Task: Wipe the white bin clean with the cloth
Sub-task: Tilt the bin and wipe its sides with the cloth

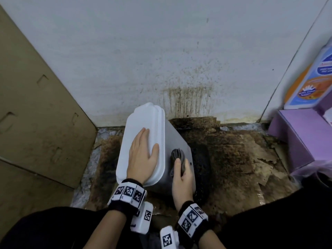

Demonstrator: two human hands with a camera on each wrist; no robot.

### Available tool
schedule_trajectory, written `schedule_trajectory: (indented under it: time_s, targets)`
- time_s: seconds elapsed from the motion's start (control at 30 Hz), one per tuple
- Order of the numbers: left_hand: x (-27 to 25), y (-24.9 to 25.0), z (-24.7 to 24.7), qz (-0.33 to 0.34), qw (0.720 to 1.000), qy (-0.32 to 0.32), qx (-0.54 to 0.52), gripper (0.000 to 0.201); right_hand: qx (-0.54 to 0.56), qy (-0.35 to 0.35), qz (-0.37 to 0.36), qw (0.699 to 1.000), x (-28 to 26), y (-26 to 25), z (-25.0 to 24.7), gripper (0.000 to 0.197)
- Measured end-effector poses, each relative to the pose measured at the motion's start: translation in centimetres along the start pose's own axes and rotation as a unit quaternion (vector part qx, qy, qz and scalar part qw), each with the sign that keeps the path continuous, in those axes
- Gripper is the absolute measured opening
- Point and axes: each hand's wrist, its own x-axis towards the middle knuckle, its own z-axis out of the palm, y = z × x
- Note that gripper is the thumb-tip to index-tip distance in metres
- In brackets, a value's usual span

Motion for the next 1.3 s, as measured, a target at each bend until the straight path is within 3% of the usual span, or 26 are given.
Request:
schedule_trajectory:
  time_s: [0.1,0.23,0.5,0.6,0.83,1.0,1.1,1.3]
  targets:
    - [0.1,1.1,0.7,-0.006,1.000,0.002,0.005,0.061,0.004,-0.023,-0.002,1.000,0.3,-0.1,0.5,0.021]
    - [0.2,1.3,0.9,-0.013,1.000,0.008,-0.003,0.060,0.017,-0.057,-0.017,0.998,0.8,1.1,0.8,0.041]
    - [-0.3,0.1,0.6,-0.002,1.000,0.006,0.017,0.067,-0.069,-0.068,-0.092,0.991,1.2,4.4,1.3,0.043]
    - [-0.3,-0.2,0.4,-0.001,1.000,0.005,0.018,0.066,-0.092,-0.071,-0.061,0.991,2.5,6.8,-0.4,0.044]
    - [-0.3,-0.9,0.2,0.002,1.000,0.006,0.014,0.066,-0.171,-0.014,0.092,0.981,6.3,12.7,-4.0,0.049]
    - [-0.3,-0.6,0.2,0.005,1.000,0.005,0.020,0.066,-0.197,-0.009,0.108,0.975,5.7,10.9,-3.0,0.052]
    - [-0.2,-0.7,0.2,0.004,1.000,0.006,0.022,0.066,-0.142,-0.010,0.081,0.986,3.3,7.6,-0.6,0.051]
    - [-0.2,-1.1,0.0,0.000,1.000,0.009,0.017,0.067,-0.126,-0.058,-0.065,0.988,0.4,5.2,2.0,0.051]
